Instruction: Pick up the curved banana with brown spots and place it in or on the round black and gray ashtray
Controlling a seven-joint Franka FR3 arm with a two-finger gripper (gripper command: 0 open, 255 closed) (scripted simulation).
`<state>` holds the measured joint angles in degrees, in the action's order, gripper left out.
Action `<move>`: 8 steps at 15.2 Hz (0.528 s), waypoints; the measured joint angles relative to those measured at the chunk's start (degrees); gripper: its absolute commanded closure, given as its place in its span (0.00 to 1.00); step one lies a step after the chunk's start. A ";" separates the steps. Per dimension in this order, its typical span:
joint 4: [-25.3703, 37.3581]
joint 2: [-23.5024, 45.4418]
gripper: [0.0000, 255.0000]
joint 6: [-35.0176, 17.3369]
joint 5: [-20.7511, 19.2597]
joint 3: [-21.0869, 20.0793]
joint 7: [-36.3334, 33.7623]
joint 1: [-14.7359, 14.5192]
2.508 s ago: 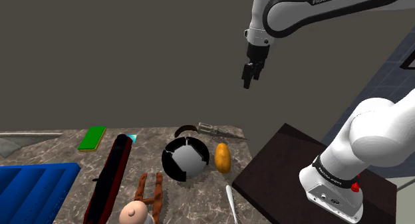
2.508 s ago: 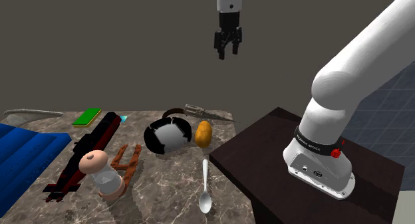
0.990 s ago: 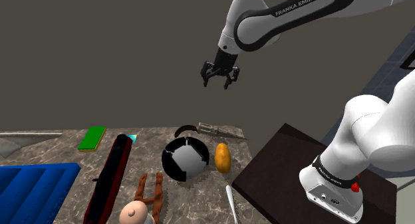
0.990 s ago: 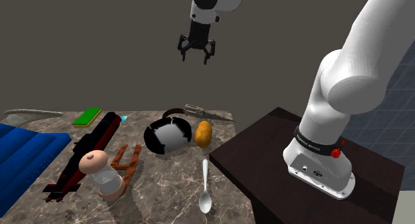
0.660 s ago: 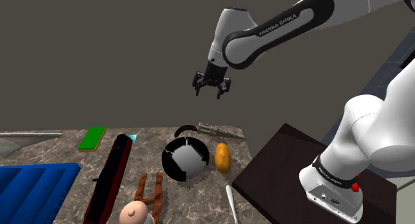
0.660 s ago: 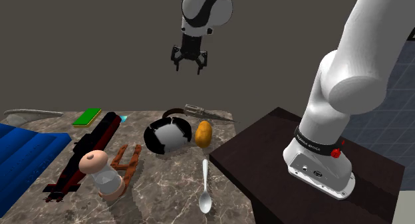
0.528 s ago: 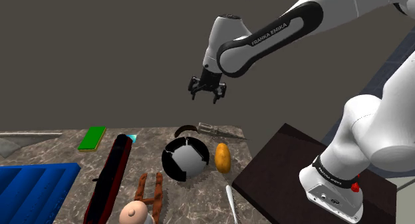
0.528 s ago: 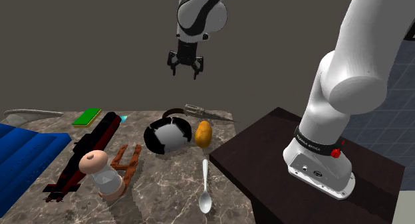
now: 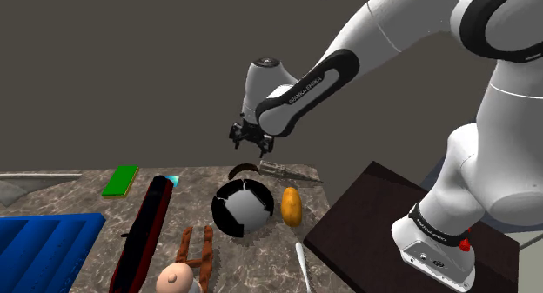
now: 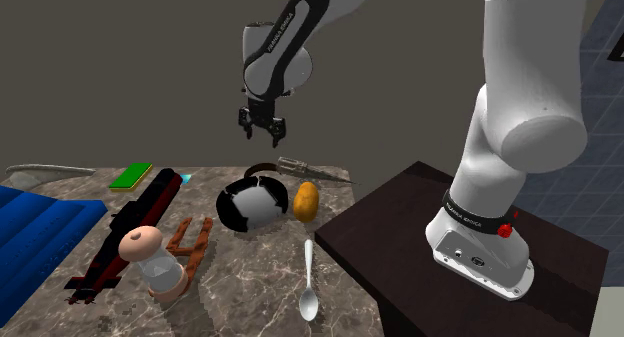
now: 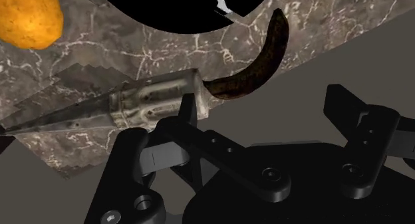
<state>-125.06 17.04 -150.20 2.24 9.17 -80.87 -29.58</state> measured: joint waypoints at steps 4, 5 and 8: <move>6.91 8.80 0.00 -0.37 0.14 1.66 -9.97 -2.42; 9.24 11.39 0.00 -0.19 0.39 2.04 -12.46 -3.09; 16.03 18.36 0.00 1.07 1.44 3.11 -18.95 -4.53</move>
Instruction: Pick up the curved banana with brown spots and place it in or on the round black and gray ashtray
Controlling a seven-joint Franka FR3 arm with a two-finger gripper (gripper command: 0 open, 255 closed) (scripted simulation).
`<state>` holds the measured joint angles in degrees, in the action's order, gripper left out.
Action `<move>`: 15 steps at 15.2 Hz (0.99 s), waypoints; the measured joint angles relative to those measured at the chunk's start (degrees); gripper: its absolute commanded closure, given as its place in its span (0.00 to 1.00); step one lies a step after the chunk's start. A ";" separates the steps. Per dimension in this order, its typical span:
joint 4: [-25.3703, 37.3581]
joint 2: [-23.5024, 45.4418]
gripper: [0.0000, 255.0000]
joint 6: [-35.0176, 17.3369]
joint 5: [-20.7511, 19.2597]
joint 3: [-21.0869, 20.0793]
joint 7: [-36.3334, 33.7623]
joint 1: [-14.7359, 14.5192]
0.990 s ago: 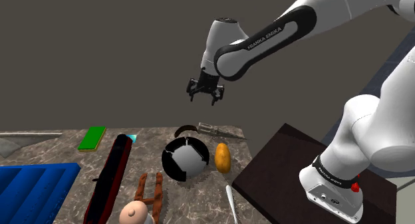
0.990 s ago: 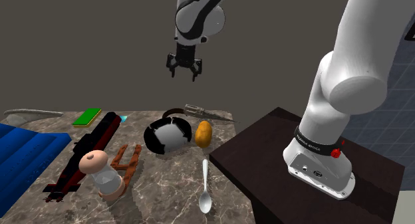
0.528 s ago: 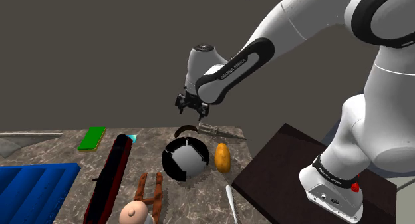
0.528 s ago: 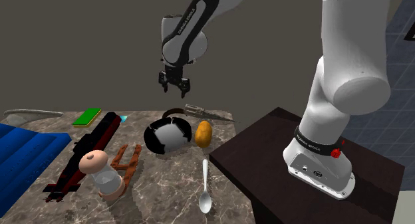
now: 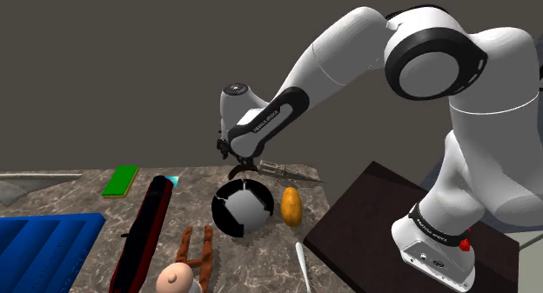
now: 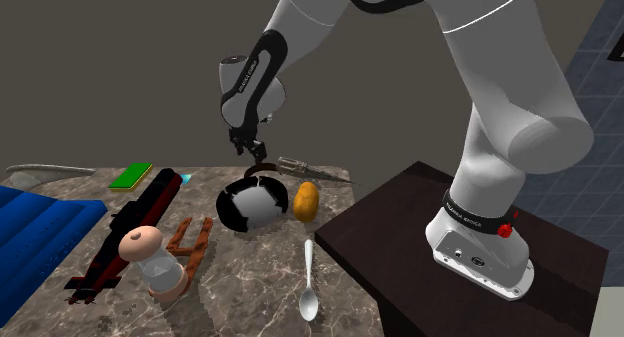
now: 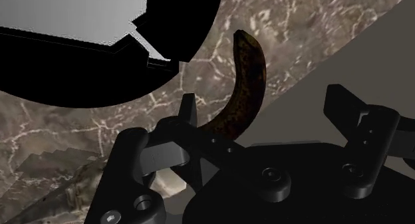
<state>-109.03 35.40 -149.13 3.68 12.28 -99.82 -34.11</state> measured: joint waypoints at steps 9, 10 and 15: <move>3.63 7.11 0.00 -3.07 1.24 -0.62 -1.25 0.90; 3.73 7.27 0.00 -3.13 1.26 -0.65 -1.25 0.93; 3.80 7.44 1.00 -3.26 1.29 -0.68 -1.23 0.97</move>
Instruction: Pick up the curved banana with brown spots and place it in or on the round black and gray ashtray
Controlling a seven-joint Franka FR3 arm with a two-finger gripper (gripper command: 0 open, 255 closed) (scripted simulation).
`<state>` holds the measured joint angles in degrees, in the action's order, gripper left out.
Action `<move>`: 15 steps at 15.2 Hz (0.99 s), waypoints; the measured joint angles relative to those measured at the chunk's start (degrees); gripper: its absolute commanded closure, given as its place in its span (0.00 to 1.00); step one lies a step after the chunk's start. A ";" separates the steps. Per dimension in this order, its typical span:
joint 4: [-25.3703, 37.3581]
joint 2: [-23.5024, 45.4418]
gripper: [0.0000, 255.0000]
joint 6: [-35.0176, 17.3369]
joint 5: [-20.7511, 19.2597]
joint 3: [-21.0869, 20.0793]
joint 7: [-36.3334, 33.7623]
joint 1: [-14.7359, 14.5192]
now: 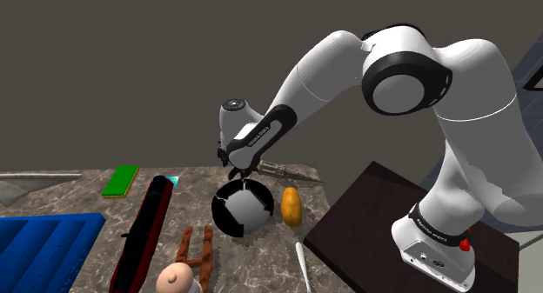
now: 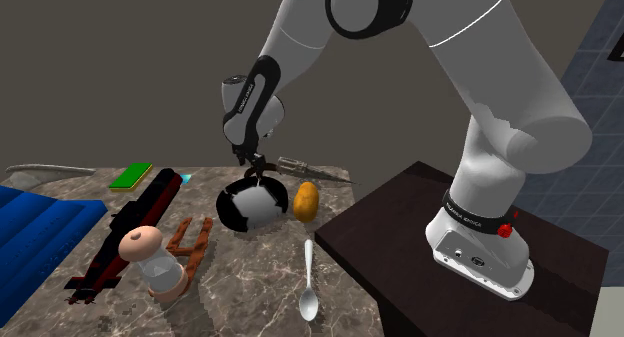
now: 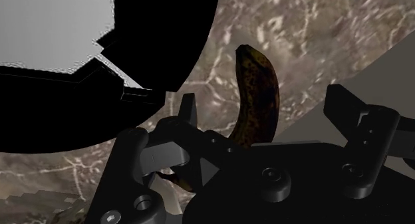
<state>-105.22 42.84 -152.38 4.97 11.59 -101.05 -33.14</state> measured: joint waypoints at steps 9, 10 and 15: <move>-0.07 -0.06 1.00 0.02 0.00 -0.01 0.01 -0.01; -0.04 -0.05 1.00 0.04 0.00 -0.01 0.00 -0.01; -0.87 -2.60 1.00 1.75 -0.39 0.50 -0.16 -0.48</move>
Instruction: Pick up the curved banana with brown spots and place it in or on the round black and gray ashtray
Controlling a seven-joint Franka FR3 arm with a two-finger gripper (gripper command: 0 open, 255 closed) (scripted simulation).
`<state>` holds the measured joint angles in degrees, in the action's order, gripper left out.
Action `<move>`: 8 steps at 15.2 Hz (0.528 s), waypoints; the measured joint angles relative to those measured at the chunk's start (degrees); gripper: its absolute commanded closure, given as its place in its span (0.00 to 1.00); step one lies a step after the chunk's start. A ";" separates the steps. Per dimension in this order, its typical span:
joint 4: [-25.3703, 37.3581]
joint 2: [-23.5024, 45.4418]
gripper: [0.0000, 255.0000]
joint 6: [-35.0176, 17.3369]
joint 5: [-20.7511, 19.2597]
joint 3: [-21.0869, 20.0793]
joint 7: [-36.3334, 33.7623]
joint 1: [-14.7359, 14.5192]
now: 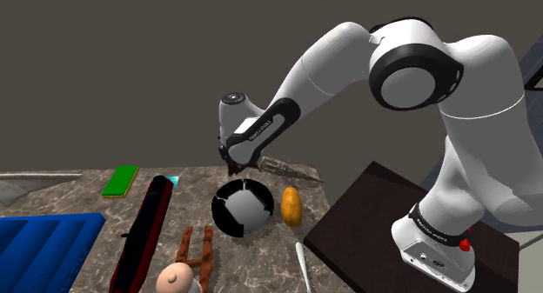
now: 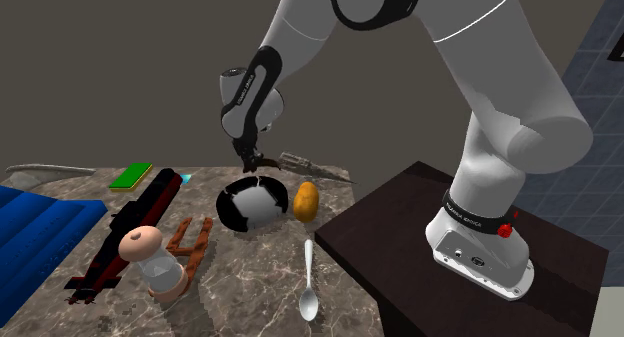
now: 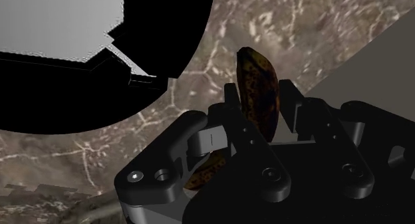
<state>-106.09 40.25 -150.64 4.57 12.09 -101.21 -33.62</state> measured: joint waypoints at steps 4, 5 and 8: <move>-0.80 -2.72 1.00 1.88 -0.43 0.51 0.02 -0.32; -0.79 -3.29 1.00 2.46 -0.55 0.64 -0.07 -0.46; -1.14 -4.96 1.00 3.78 -0.86 0.96 -0.19 -0.76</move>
<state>-107.23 35.29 -146.86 3.71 13.06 -101.40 -34.37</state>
